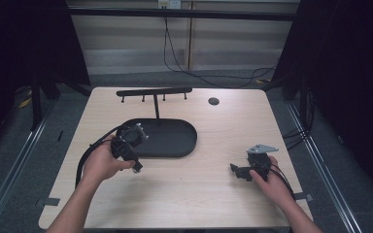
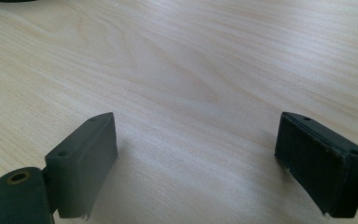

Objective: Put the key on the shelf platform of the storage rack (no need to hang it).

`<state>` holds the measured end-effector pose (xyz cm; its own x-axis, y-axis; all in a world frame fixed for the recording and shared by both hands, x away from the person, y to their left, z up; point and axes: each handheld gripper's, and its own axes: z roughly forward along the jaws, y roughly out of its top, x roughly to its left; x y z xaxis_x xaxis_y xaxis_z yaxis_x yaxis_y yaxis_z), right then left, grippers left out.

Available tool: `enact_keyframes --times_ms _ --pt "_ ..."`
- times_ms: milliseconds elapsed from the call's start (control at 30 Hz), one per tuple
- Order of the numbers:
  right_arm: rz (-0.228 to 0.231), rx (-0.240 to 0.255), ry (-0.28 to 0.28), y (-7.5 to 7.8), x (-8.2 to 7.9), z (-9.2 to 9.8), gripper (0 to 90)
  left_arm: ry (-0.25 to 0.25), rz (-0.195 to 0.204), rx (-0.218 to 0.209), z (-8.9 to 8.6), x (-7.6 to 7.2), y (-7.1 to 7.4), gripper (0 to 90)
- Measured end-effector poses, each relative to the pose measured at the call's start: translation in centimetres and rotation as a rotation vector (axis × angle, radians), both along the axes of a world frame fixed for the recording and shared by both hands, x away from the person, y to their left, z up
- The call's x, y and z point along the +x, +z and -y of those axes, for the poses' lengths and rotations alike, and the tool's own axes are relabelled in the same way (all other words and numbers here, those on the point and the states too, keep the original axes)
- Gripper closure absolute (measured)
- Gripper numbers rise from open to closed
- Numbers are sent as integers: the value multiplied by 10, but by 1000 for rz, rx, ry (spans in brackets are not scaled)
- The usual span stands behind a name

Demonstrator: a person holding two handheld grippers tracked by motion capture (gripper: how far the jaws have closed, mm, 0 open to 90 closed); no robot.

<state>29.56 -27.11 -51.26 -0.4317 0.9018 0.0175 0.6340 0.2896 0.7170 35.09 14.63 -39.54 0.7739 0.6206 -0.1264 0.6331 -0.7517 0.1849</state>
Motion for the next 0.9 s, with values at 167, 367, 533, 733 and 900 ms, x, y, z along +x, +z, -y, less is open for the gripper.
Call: enact_keyframes --times_ms 167,367,533,733,900 --pt "0 0 0 0 0 0 123 8 6 -1 0 3 4 618" --pt "1 -1 0 0 0 0 123 30 8 -19 -2 8 8 618" --pt "0 0 0 0 0 0 123 45 11 -23 -3 13 11 618" --pt "1 0 -1 0 0 0 123 55 16 -31 -2 19 15 618" --pt "0 0 0 0 0 0 123 61 28 -34 2 24 21 618"
